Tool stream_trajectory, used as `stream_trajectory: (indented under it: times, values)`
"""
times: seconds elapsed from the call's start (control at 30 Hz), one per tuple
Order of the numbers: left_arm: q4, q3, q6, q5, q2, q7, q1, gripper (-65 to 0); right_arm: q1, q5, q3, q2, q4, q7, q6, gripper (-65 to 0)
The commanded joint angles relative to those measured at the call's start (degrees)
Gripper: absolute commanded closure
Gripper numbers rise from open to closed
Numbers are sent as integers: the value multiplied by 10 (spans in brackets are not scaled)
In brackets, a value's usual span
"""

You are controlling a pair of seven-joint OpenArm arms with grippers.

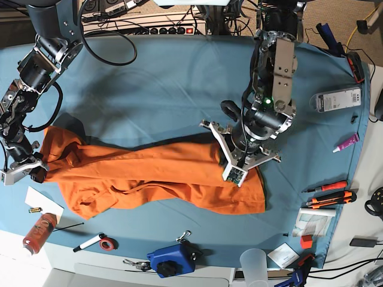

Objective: Layout the t-shirt on the table in an organized manner, then fold the t-shirt properly
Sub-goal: 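Lower the shirt edge with the left gripper onto the table, then pull the shirt edge with both grippers apart to spread it flat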

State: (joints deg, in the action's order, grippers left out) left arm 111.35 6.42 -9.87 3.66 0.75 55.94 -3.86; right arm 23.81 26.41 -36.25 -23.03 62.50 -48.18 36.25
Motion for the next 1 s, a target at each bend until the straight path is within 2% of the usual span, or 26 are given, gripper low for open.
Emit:
stream_trajectory:
  times: [0.0,0.1,0.17,0.27,0.4,0.5,0.6,0.67,0.73,0.8,0.97]
  values:
    - [12,2,0,-3,0,-9,-9,0,16,13,-1,-16,9,13,3,0]
    - [15,2,0,-7,-17,-9,-11,0,16,62,-2,-18,9,-12,10,0]
    - [17,-2,0,-7,-41,-9,-11,0,16,116,-2,-25,9,-42,38,0]
    - [23,-24,1,-1,-79,-9,-10,0,17,192,-2,-45,9,-82,38,0]
    - [25,-80,10,79,-134,-4,-10,0,18,253,-2,-81,10,-105,38,0]
    - [25,-114,-12,160,-163,11,2,0,17,294,-2,-100,24,-186,38,0]
    - [29,-131,-34,208,-171,27,22,0,16,365,-7,-101,50,-276,38,0]
    - [41,-134,-35,221,-171,32,41,0,16,415,-10,-98,68,-318,38,0]
    - [62,-135,-35,221,-171,33,66,0,9,444,-10,-98,88,-318,38,0]
    - [93,-135,-35,219,-171,37,95,0,-15,447,-10,-98,116,-318,38,0]
    - [165,-135,-35,199,-171,36,166,0,-129,447,-10,-98,212,-318,38,0]
